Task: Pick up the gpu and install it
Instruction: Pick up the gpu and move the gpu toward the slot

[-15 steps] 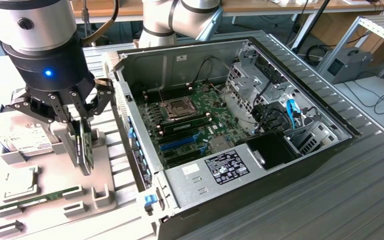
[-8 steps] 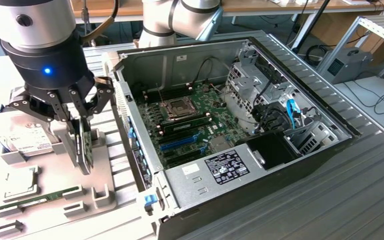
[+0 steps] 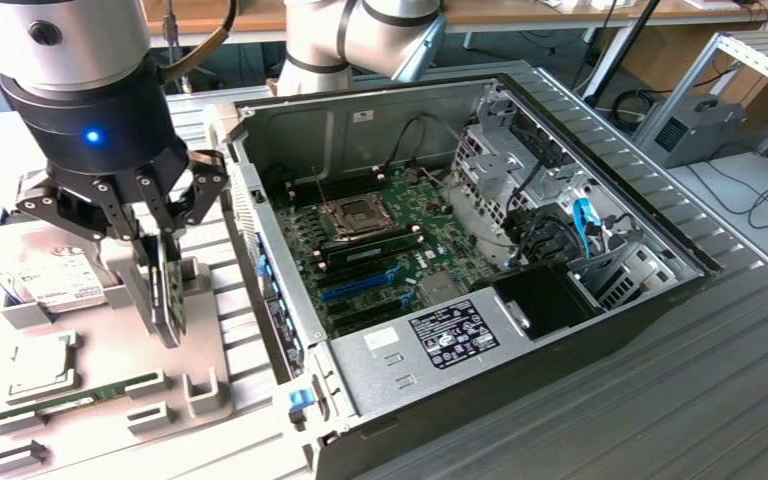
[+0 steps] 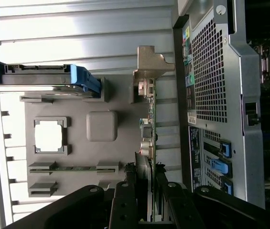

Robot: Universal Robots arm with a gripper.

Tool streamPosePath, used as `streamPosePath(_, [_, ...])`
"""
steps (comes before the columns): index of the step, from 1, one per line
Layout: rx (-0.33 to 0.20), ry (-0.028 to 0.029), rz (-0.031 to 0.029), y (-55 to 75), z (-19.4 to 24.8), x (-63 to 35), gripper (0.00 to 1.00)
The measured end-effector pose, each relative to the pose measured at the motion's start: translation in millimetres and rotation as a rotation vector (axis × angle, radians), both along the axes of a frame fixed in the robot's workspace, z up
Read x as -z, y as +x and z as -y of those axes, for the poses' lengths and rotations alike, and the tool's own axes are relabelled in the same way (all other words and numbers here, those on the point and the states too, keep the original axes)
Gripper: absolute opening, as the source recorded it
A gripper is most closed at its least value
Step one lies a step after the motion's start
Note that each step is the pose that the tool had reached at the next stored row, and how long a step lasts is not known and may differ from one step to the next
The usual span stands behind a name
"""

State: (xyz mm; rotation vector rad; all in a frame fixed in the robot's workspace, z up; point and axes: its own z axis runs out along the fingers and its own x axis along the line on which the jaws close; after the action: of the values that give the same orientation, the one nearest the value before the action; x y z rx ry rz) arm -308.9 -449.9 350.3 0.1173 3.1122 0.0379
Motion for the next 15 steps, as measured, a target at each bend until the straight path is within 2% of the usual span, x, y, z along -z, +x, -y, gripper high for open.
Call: streamPosePath(15, [0.000, 0.0000, 0.0000, 0.0, 0.0, -5.6, 0.26])
